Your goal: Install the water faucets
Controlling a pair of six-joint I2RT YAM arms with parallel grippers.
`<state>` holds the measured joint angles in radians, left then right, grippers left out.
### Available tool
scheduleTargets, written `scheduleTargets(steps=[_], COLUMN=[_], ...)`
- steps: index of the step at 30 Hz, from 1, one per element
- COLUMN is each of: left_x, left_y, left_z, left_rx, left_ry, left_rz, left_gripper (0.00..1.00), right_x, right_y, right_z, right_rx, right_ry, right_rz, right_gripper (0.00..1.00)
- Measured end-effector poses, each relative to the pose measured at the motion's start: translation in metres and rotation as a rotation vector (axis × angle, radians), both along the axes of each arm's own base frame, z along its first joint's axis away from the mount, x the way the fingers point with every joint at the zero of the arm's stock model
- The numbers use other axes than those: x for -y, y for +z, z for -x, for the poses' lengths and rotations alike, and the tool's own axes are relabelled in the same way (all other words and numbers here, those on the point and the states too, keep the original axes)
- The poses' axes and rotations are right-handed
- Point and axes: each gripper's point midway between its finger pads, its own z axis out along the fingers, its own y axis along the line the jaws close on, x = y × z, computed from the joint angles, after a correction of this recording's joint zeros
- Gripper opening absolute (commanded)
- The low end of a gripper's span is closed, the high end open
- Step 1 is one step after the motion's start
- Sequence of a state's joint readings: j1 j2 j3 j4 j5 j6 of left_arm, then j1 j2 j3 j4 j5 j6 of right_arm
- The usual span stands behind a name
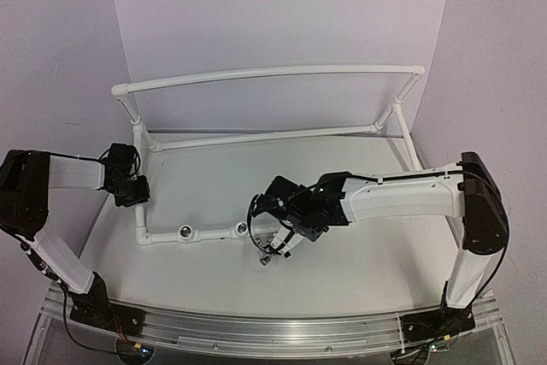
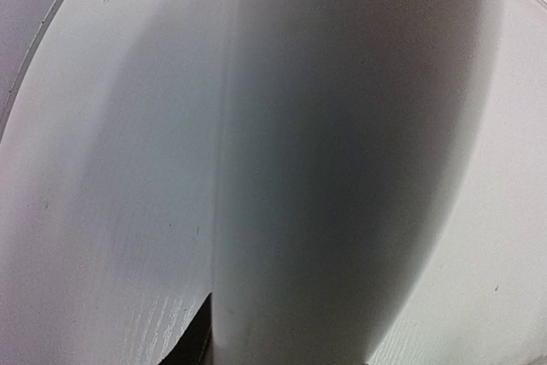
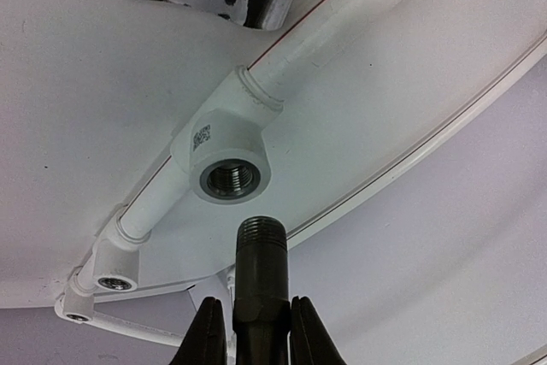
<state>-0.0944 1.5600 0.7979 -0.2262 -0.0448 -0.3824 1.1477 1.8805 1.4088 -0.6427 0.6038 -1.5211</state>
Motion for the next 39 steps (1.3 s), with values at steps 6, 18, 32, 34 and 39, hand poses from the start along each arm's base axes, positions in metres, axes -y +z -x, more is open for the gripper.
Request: scheduleTargets(steps=[6, 18, 32, 34, 39], left_x=[0.000, 0.000, 0.000, 0.001, 0.001], left_y=[0.000, 0.000, 0.000, 0.000, 0.000], left_z=[0.000, 0.000, 0.000, 0.000, 0.000], left_rx=[0.000, 0.000, 0.001, 0.002, 0.002], left_ry=[0.000, 0.000, 0.001, 0.000, -0.001], left_rz=[0.000, 0.000, 0.002, 0.005, 0.006], left_gripper=[0.00, 0.00, 0.00, 0.00, 0.00], right_x=[0.000, 0.004, 0.010, 0.011, 0.011], right_y=[-0.007, -0.029, -0.028, -0.029, -0.028], right_z=[0.001, 0.000, -0.018, -0.019, -0.019], right_rx=[-0.011, -0.017, 0.026, 0.023, 0.023], right_ry=[0.019, 0.022, 0.020, 0.020, 0.025], right_rz=[0.017, 0.064, 0.089, 0.089, 0.093], right_gripper=[0.00, 0.00, 0.00, 0.00, 0.00])
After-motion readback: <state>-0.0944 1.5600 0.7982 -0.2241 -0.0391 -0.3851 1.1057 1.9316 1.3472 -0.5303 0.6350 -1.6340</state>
